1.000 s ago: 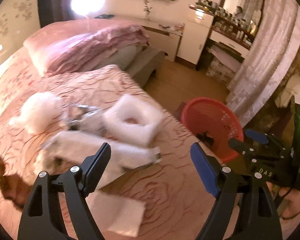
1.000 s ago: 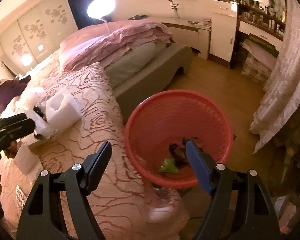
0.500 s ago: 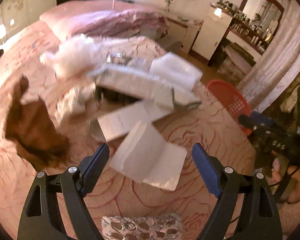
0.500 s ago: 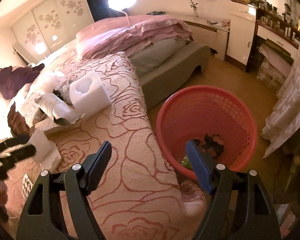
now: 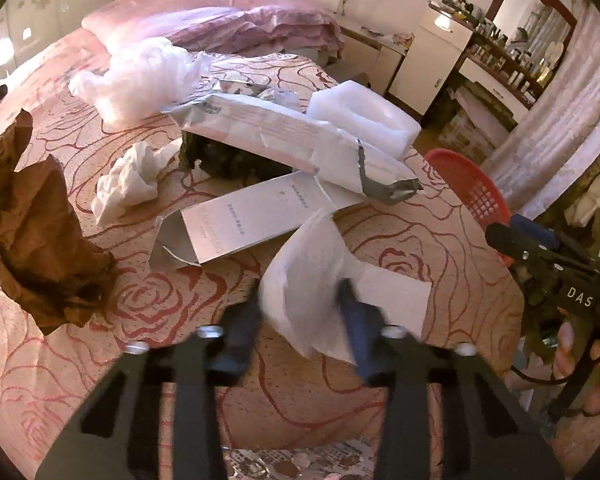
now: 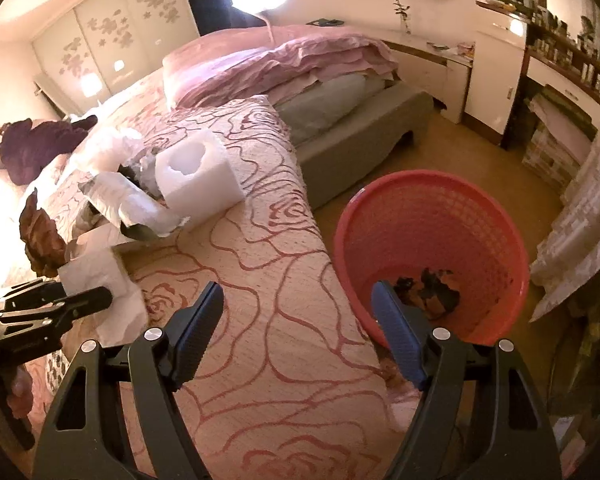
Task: Collect trash
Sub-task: 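Grasp the white tissue with the left tool while the right tool reaches toward the foam block, then grasp the white foam block with the right tool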
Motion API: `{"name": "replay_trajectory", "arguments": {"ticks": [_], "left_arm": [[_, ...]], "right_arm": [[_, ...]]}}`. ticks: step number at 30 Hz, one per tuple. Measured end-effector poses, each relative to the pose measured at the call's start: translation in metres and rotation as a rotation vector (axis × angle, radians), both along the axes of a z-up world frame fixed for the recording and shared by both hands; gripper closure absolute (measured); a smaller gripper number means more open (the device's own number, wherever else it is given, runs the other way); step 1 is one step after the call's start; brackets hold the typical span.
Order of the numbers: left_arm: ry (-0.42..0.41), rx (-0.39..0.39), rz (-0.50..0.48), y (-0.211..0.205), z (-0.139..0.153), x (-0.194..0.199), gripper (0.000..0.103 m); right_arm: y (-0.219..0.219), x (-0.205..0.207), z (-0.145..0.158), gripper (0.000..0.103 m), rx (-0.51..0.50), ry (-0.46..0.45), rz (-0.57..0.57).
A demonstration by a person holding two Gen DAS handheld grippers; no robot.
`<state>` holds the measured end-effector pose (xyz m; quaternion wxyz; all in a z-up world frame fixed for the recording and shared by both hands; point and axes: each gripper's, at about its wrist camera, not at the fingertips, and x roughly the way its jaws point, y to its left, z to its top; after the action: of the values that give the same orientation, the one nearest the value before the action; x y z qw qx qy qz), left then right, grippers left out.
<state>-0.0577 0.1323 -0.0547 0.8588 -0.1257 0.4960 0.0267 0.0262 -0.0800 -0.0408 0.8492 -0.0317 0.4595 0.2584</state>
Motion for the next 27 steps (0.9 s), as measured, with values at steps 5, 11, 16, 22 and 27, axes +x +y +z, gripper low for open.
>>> {"name": "replay_trajectory", "arguments": {"ticks": [5,11,16,22,27], "left_arm": [[-0.010,-0.033,-0.014,0.002,-0.002,-0.003,0.093],[-0.031,-0.051,-0.026,0.001,0.006,-0.008,0.094],[-0.061,-0.051,-0.042,-0.002,0.017,-0.011,0.094],[-0.076,-0.055,-0.041,-0.001,0.023,-0.012,0.094],[-0.069,-0.067,-0.034,0.003,0.020,-0.011,0.094]], "right_arm": [[0.013,0.006,0.006,0.029,-0.002,-0.021,0.028],[0.032,0.020,0.019,0.029,-0.006,-0.063,0.061],[0.055,0.035,0.026,0.029,-0.007,-0.081,0.096],[0.088,0.048,0.026,0.020,-0.014,-0.081,0.143],[0.112,0.060,0.017,0.019,-0.026,-0.055,0.188]]}}
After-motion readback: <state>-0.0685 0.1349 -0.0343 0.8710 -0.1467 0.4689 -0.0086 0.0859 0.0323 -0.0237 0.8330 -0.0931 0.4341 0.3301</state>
